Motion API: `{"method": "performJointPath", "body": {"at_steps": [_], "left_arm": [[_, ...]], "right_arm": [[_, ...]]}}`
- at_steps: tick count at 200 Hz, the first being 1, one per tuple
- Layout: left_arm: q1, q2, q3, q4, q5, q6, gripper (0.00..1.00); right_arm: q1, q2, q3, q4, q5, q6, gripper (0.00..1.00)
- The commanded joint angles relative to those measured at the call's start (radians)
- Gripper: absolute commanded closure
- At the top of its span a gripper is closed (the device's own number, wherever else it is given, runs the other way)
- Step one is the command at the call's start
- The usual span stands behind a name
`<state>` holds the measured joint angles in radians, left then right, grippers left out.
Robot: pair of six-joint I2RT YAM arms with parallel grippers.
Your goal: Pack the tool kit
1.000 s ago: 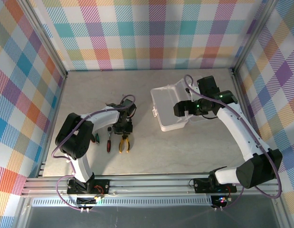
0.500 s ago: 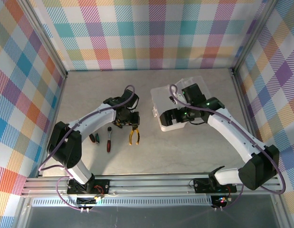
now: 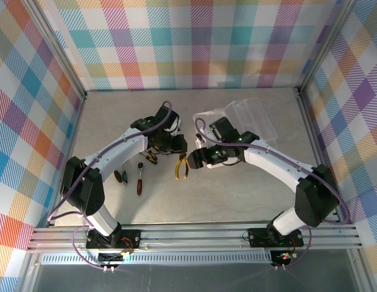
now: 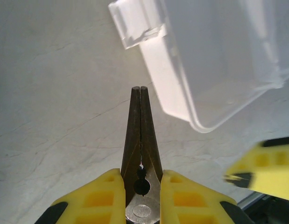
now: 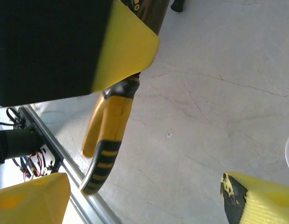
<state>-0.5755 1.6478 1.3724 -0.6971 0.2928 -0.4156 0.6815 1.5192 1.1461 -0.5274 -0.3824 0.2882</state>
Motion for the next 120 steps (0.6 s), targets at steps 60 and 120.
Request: {"method": "performJointPath", "body": {"at_steps": [60,120], "left_arm": [[0.003,0.047,0.092,0.019,0.052,-0.016,1.0],[0.016,0.033,0.07,0.039,0.052,-0.003,1.0]], "right_arm": [[0.052,0.086,0.062,0.09,-0.053,0.052,0.46],[0.041,0.091,0.124,0.012,0.005,0.028,0.96]]}}
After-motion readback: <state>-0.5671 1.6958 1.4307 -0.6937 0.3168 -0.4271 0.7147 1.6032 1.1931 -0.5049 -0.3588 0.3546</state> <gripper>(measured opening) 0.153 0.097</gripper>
